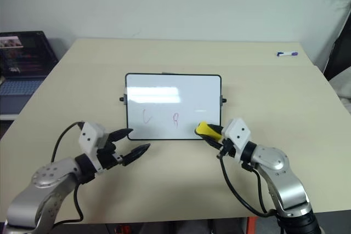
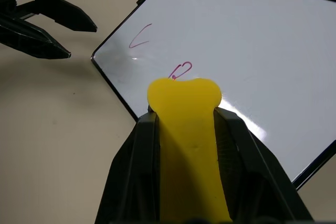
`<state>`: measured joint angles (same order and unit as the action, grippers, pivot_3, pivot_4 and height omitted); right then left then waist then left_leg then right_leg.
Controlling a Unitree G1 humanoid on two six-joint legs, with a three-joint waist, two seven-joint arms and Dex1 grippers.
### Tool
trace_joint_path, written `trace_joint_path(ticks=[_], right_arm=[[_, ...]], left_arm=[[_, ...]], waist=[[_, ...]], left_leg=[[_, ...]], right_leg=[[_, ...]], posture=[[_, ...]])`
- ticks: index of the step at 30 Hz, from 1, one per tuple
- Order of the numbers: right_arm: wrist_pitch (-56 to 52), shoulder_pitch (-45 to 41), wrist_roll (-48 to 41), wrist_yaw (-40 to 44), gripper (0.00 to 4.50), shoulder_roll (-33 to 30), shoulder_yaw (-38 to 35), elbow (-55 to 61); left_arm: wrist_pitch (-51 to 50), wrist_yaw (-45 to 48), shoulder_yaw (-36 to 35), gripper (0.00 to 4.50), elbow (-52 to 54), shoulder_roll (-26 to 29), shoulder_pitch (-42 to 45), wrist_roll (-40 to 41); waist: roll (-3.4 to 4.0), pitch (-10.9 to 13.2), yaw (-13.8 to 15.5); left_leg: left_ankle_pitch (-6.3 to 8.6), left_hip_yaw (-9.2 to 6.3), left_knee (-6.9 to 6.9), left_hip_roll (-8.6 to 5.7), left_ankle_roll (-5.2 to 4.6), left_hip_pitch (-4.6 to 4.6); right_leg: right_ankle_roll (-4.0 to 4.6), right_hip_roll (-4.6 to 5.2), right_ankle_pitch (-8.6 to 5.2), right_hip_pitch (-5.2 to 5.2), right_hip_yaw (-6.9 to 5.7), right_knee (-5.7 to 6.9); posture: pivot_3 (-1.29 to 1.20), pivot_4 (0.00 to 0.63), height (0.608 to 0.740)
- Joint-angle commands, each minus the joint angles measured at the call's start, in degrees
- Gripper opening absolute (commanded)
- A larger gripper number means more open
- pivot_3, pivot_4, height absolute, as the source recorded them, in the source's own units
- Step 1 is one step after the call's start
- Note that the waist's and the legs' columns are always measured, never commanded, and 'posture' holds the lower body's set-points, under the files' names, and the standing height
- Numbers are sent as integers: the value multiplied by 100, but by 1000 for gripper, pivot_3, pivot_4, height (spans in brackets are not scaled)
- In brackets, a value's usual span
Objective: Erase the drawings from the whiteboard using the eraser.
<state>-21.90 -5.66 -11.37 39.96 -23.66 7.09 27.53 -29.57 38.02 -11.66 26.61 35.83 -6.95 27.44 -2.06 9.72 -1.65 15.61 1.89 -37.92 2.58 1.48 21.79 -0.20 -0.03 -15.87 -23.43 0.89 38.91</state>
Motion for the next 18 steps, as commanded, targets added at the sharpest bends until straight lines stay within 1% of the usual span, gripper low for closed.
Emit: trace_joint_path(ticks=[1,6,10,16,17,18], right_arm=[[169,-80,-10,46,1092,-110,57,79],[273,-227,143,43,1092,-214,227,27],[475,-648,606,-91,1092,-200,540,-255],[1064,-1758,1713,-445,1091,125,1354,-1379],[1183,-2026,1966,-550,1091,210,1496,-1647],[1305,-2326,2226,-671,1091,298,1630,-1958]], left_arm=[[187,-43,-154,4500,67,-28,-40,-37],[149,-135,-163,4500,119,-15,-89,-95],[-11,-340,-84,4500,323,-37,-90,-105],[-320,-478,78,4500,455,36,145,-91],[-363,-471,88,4500,441,48,206,-76],[-414,-452,111,4500,436,75,269,-56]], waist=[[0,0,0],[0,0,-3],[0,0,-10],[-1,0,-9],[-1,1,-15],[-1,1,-19]], left_leg=[[0,0,0,0,0,0],[0,0,0,0,0,0],[0,1,0,0,0,-1],[0,0,-2,-1,0,-1],[0,2,-1,-1,0,-2],[0,2,-1,-1,0,-1]], right_leg=[[0,0,0,0,0,0],[0,0,0,0,0,0],[0,0,0,0,0,1],[5,0,3,-1,-1,2],[25,0,14,-1,0,3],[27,0,16,-3,1,3]], posture=[[0,150,740],[0,150,740],[0,150,740],[0,150,740],[0,150,740],[0,150,740]])
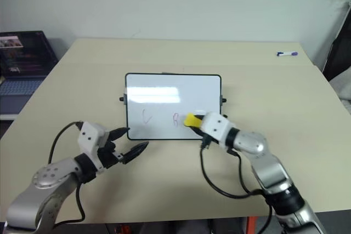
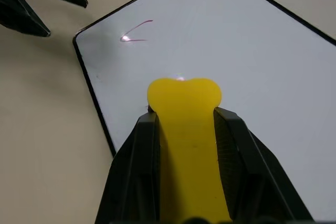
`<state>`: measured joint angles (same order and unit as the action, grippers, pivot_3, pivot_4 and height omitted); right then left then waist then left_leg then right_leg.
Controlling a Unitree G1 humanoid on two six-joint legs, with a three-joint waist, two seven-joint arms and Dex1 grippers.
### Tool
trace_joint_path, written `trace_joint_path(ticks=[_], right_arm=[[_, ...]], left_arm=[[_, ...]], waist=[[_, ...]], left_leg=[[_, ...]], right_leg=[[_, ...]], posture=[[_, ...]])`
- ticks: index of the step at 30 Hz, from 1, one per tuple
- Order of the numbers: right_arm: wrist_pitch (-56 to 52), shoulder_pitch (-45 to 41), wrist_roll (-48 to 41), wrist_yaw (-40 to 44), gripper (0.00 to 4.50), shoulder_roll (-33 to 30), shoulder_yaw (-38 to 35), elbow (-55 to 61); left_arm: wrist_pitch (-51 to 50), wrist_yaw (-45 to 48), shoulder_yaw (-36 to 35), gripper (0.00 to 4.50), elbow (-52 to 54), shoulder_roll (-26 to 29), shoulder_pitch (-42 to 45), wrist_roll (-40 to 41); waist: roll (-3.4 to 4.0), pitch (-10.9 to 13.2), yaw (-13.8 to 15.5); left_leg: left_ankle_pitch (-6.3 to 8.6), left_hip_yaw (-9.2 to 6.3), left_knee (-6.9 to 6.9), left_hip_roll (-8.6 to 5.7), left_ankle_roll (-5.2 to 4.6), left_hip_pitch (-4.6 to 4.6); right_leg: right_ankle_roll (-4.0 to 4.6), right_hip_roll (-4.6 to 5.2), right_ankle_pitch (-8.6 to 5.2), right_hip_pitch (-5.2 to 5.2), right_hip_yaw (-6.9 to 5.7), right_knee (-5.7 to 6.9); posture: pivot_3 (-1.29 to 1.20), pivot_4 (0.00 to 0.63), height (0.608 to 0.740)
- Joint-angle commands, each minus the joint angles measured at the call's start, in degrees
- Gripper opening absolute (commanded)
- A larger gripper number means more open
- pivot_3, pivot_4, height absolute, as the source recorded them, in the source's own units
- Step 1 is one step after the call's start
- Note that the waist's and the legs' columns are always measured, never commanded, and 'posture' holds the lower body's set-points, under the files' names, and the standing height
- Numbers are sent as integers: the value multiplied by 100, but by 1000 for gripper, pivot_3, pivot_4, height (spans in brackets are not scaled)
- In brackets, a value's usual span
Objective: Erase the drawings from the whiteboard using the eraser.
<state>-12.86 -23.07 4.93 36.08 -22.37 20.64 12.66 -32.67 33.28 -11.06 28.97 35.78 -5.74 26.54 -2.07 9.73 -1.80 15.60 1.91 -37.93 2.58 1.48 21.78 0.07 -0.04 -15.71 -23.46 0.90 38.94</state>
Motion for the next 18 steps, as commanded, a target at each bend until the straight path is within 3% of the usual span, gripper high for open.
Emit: trace_joint_path(ticks=[1,7,14,18], right_arm=[[489,-878,839,-414,1091,250,383,-799],[935,-1479,1469,-664,1091,376,623,-1705],[963,-1235,1795,457,1090,-76,1237,-1623],[901,-1399,1968,232,1090,61,1146,-1738]], left_arm=[[-166,78,94,4500,201,145,191,39],[-169,393,167,4500,166,307,56,82],[32,607,147,4500,74,311,-190,8],[43,691,167,4500,121,334,-270,16]], waist=[[0,1,-7],[-3,0,28],[-3,0,14],[-3,0,12]], left_leg=[[0,1,0,0,0,1],[1,-2,1,0,2,11],[4,-2,2,0,4,-1],[-1,-2,-2,1,0,-12]], right_leg=[[1,0,1,-2,1,0],[3,2,2,-6,-4,-2],[4,7,2,0,-5,2],[7,6,0,8,-7,6]], posture=[[0,150,740],[0,150,740],[0,150,740],[0,150,740]])
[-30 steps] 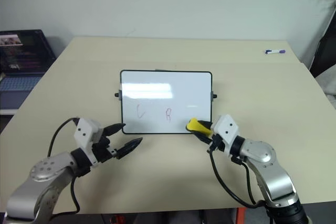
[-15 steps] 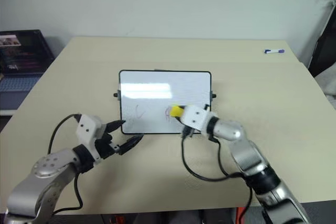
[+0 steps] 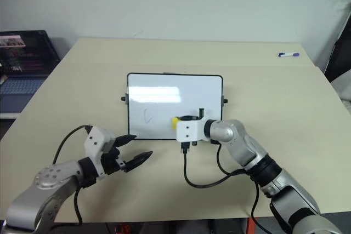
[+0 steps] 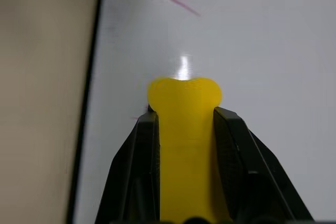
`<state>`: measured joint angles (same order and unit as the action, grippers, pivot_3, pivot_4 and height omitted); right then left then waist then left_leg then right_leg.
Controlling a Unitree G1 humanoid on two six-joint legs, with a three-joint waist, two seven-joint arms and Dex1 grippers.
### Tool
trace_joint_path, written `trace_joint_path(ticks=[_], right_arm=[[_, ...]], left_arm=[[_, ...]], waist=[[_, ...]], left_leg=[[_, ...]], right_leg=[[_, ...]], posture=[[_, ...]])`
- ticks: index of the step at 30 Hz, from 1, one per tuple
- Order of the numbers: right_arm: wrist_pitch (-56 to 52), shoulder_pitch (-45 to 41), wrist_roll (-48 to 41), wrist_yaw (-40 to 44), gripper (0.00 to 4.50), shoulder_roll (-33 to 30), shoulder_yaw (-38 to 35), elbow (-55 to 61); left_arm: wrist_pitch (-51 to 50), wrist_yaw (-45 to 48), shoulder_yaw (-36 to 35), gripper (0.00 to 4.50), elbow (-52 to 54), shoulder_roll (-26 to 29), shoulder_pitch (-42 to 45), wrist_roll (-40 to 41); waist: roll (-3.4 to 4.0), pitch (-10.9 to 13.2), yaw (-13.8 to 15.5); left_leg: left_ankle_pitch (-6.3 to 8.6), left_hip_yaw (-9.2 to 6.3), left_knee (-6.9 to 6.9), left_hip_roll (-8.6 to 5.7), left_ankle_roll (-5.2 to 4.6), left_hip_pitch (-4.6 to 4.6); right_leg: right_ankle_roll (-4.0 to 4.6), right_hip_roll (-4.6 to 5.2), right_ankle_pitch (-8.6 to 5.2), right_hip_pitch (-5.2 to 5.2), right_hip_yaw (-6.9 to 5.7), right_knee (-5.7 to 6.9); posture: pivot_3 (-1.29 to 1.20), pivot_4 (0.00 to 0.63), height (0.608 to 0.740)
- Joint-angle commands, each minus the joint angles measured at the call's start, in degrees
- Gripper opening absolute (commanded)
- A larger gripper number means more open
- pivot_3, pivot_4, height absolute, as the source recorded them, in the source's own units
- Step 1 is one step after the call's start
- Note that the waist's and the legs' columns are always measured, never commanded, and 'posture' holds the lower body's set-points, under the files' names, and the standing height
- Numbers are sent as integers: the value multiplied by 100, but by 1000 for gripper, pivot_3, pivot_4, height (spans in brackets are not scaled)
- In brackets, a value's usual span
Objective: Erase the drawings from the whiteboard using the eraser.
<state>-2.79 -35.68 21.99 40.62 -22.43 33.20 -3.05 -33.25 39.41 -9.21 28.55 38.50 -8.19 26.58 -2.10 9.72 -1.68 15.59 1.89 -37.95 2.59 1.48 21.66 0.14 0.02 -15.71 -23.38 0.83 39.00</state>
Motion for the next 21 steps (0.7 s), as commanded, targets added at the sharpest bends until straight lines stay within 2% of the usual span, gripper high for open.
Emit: trace_joint_path(ticks=[1,6,16,19,21], right_arm=[[-129,-203,340,-391,1090,142,-169,-236],[-140,-533,526,-1134,1090,421,-486,-575],[-224,119,305,554,1090,8,96,71],[-199,118,330,336,1090,127,-54,104],[-400,78,73,50,1090,362,-436,165]], left_arm=[[96,103,-16,4500,181,71,-42,19],[49,204,-4,4500,281,139,-117,39],[386,461,-84,4500,-47,165,-361,-49],[548,487,-94,4500,-185,151,-417,-118],[656,431,-118,4500,-244,103,-434,-169]], waist=[[0,0,-1],[1,0,-3],[-6,-5,8],[-4,-3,5],[-3,-2,3]], left_leg=[[-1,1,-1,0,-1,-3],[-6,2,-1,0,-5,-7],[-4,1,3,-1,-6,-3],[-4,2,3,0,-7,-7],[-5,1,1,0,-7,-7]], right_leg=[[0,0,0,2,1,1],[4,-2,4,4,2,4],[8,3,5,4,0,-4],[6,3,1,5,-1,-2],[4,2,0,5,-2,-1]], posture=[[0,150,740],[0,150,740],[0,150,740],[0,150,740],[0,150,740]])
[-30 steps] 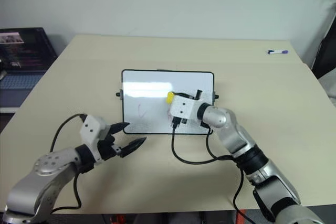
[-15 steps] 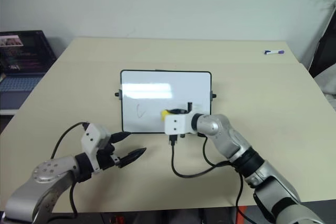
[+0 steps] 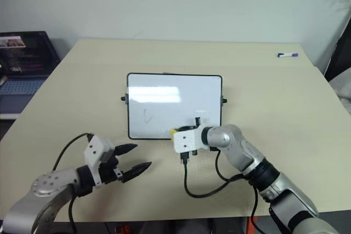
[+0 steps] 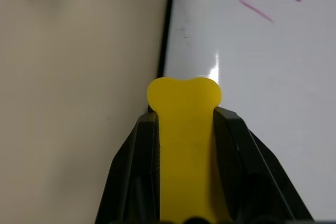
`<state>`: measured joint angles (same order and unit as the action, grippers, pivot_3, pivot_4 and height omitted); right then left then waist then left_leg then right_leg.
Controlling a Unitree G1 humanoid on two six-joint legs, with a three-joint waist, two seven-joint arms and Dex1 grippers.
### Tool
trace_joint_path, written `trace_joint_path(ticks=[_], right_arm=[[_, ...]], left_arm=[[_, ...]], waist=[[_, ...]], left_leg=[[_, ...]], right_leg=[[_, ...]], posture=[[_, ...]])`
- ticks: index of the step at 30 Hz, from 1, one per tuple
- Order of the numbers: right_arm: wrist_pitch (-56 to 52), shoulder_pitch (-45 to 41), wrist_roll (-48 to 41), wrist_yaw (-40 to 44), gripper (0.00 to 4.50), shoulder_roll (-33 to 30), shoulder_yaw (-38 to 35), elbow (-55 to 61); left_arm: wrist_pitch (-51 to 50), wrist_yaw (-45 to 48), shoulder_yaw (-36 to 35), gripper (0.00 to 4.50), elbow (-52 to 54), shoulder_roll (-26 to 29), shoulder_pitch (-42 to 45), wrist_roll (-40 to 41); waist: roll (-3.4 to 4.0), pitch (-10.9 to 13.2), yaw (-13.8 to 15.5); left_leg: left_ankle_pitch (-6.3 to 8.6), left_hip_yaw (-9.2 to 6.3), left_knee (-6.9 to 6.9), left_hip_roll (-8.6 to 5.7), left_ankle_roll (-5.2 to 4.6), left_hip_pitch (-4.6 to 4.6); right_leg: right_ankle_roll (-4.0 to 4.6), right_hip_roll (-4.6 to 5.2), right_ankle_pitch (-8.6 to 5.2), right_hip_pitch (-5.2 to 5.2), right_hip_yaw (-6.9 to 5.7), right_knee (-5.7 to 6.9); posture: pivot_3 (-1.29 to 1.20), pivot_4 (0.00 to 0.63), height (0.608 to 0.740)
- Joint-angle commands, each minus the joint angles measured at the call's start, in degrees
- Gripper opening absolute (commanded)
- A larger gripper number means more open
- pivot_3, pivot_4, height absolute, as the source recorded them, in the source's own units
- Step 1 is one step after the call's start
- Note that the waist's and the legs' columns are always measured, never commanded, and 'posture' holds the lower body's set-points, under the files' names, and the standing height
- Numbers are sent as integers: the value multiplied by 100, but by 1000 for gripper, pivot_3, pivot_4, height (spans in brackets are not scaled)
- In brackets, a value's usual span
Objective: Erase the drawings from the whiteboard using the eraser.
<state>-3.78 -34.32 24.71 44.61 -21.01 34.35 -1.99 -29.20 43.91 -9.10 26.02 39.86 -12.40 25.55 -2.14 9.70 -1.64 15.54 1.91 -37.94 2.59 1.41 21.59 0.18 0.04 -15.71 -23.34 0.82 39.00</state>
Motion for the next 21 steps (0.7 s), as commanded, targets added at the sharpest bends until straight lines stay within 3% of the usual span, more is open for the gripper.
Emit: trace_joint_path(ticks=[1,6,14,21], right_arm=[[-536,-42,-469,-393,1090,372,-804,159],[-1597,287,-1847,91,1089,673,-1694,1124],[-2238,1466,-3395,427,1089,156,-2630,2753],[-2228,2600,-3655,132,1089,-226,-2771,3215]], left_arm=[[301,-74,-155,4500,-24,-71,3,-91],[388,-380,-338,4500,-126,-280,143,-73],[82,-731,-339,4500,368,-423,386,72],[-164,-812,-241,4500,599,-438,374,145]], waist=[[2,2,0],[0,2,34],[0,5,13],[1,7,-29]], left_leg=[[0,0,0,0,0,1],[3,-6,1,-1,3,22],[14,-10,8,-2,7,36],[13,-3,7,1,7,24]], right_leg=[[-1,0,-1,0,0,0],[6,2,4,-10,-6,-4],[1,7,1,-17,-13,-14],[-23,1,-15,-15,-4,-8]], posture=[[0,150,740],[0,150,740],[0,150,740],[0,150,740]])
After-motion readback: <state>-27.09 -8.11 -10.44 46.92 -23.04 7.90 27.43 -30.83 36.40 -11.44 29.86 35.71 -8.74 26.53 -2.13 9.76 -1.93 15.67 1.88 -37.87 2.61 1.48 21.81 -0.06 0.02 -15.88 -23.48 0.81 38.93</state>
